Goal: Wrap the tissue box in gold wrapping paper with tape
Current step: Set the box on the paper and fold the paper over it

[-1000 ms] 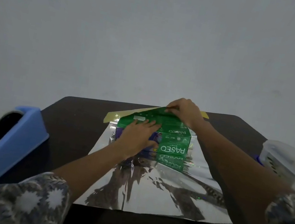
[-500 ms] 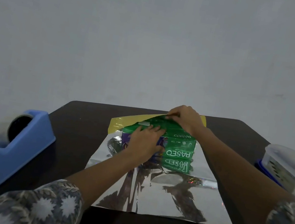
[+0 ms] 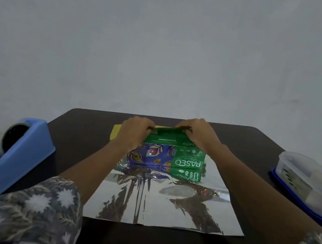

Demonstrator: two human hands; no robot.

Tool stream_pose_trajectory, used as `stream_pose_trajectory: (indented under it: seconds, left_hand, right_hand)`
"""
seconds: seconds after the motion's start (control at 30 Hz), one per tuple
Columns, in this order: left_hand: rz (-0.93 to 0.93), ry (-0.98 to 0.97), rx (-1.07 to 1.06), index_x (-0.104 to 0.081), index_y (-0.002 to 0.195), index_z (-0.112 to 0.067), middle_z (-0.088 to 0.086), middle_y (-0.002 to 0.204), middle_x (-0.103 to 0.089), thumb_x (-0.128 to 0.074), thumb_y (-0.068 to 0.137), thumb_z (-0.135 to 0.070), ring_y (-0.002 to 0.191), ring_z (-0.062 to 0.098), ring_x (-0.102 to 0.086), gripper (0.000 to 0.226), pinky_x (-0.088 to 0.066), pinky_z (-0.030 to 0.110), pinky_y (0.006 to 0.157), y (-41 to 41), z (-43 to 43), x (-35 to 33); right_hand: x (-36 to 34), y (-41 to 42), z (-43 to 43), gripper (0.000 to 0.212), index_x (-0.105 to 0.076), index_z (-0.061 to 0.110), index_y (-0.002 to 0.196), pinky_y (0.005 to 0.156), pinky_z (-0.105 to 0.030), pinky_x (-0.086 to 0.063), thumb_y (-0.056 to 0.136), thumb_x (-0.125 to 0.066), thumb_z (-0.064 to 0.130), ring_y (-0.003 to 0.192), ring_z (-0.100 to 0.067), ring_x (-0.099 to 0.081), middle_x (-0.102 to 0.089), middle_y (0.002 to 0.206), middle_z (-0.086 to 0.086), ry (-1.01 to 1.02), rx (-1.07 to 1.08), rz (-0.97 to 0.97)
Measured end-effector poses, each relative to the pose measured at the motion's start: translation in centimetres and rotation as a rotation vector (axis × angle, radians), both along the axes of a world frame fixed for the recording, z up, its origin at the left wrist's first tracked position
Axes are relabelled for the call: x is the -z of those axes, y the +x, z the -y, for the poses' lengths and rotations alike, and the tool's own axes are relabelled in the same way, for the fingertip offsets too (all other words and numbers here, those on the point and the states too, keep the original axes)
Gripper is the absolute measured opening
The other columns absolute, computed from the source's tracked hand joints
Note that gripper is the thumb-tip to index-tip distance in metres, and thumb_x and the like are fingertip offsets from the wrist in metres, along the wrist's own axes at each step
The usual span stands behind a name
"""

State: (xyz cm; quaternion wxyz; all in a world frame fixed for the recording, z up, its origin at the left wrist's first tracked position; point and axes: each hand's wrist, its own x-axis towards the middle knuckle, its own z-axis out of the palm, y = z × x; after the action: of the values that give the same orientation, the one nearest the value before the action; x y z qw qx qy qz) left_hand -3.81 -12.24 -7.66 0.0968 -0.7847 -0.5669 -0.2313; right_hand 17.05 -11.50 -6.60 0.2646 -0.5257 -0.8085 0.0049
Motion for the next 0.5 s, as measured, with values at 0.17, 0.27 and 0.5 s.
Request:
stream_pose_trajectory:
  seconds: [0.17, 0.27, 0.5]
  left_hand:
    - [-0.089, -0.1, 0.072, -0.064, 0.122, -0.022, 0.005, 0.119, -0.067, -0.047, 0.096, -0.013, 0.105, 0.026, -0.062, 0.032, -0.047, 0.036, 0.09, -1.0, -0.3, 0.4]
    - [-0.117, -0.126, 0.08, -0.064, 0.122, -0.024, 0.003, 0.119, -0.067, -0.046, 0.095, -0.008, 0.101, 0.024, -0.063, 0.036, -0.047, 0.035, 0.089, -1.4, -0.4, 0.4]
    - [-0.1, -0.133, 0.135, -0.065, 0.12, -0.023, 0.002, 0.109, -0.07, -0.049, 0.097, -0.028, 0.084, 0.019, -0.062, 0.029, -0.044, 0.026, 0.068, -1.9, 0.9, -0.4]
  right_hand:
    - [1.2, 1.9, 2.5, 0.062, -0.042, 0.028, 0.14, 0.103, -0.04, -0.041, 0.084, -0.065, 0.042, 0.126, -0.017, -0.049, -0.053, 0.138, 0.002, -0.019, -0.039, -0.181]
    - [1.9, 1.9, 3.5, 0.087, -0.02, 0.026, 0.149, 0.114, -0.042, -0.019, 0.079, -0.066, 0.05, 0.138, -0.02, -0.032, -0.032, 0.152, 0.0, -0.138, -0.036, 0.038]
    - [2.9, 1.0, 4.1, 0.048, -0.049, 0.024, 0.135, 0.109, -0.029, -0.022, 0.09, -0.056, 0.04, 0.121, -0.021, -0.05, -0.053, 0.138, 0.004, -0.014, 0.062, 0.263]
